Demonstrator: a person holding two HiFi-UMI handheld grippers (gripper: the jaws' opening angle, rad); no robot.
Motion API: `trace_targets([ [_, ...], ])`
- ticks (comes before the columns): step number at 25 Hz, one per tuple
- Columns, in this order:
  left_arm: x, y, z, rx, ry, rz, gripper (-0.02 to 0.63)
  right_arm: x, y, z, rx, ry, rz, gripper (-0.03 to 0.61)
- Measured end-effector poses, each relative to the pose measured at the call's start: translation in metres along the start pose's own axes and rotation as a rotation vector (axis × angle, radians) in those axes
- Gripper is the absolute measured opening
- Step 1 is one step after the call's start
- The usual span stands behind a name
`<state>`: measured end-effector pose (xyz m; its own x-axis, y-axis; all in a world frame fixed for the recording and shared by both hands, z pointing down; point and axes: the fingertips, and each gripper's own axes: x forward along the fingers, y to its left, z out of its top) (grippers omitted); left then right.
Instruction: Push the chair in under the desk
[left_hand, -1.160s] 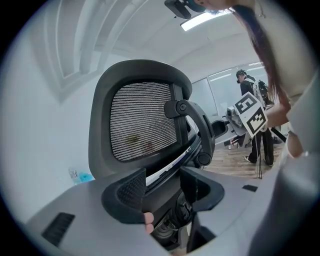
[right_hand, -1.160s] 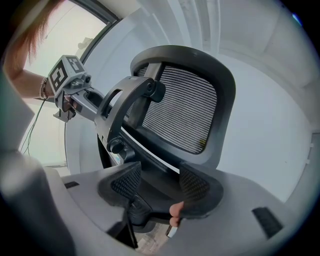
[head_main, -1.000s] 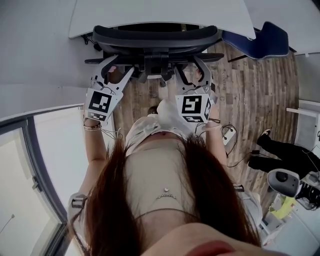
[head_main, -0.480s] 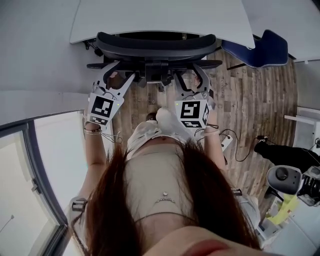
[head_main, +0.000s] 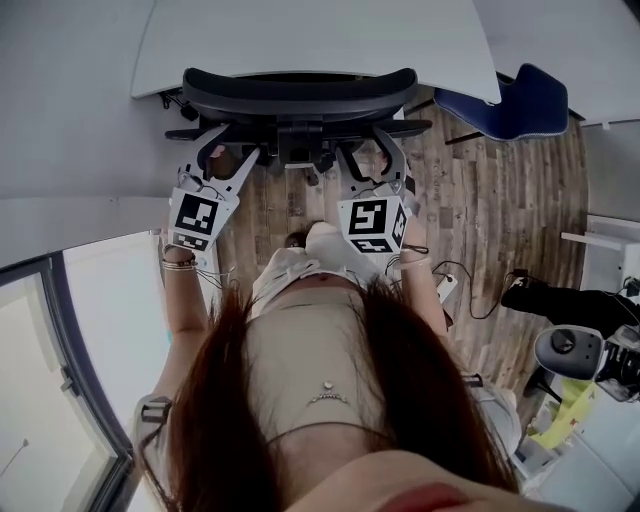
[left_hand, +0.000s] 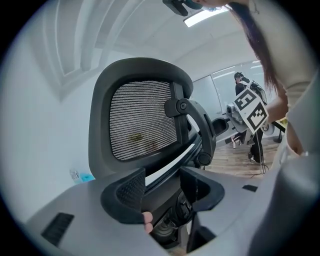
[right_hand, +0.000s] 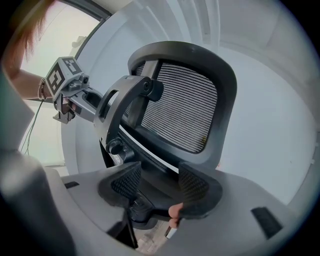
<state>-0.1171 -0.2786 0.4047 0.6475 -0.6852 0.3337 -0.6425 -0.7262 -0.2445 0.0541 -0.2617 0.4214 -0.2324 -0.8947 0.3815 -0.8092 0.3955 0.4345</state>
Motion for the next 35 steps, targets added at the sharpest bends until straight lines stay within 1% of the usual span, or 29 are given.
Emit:
trace_targets([
  [5, 0.007, 0.005, 0.001, -0.008, 0.014, 0.0, 0.216, 0.006, -0.004, 0.001, -0.005, -0.007, 0.003, 0.247],
  [10, 0.013, 0.012, 0.003, -0.007, 0.002, 0.002, 0.216, 0.016, -0.01, 0.005, -0.008, -0.013, -0.003, 0.247],
  [21, 0.029, 0.025, 0.004, -0.01, 0.01, 0.001, 0.216, 0.034, -0.019, 0.006, -0.004, -0.012, -0.001, 0.247],
  [24, 0.036, 0.031, 0.009, -0.006, -0.004, 0.007, 0.217, 0.04, -0.025, 0.009, -0.003, -0.014, -0.005, 0.247],
  [29, 0.051, 0.043, 0.015, -0.004, 0.02, -0.005, 0.218, 0.054, -0.038, 0.013, -0.003, -0.012, -0.002, 0.247],
  [35, 0.056, 0.045, 0.01, -0.011, 0.012, 0.004, 0.219, 0.06, -0.037, 0.01, -0.012, -0.018, 0.007, 0.247],
])
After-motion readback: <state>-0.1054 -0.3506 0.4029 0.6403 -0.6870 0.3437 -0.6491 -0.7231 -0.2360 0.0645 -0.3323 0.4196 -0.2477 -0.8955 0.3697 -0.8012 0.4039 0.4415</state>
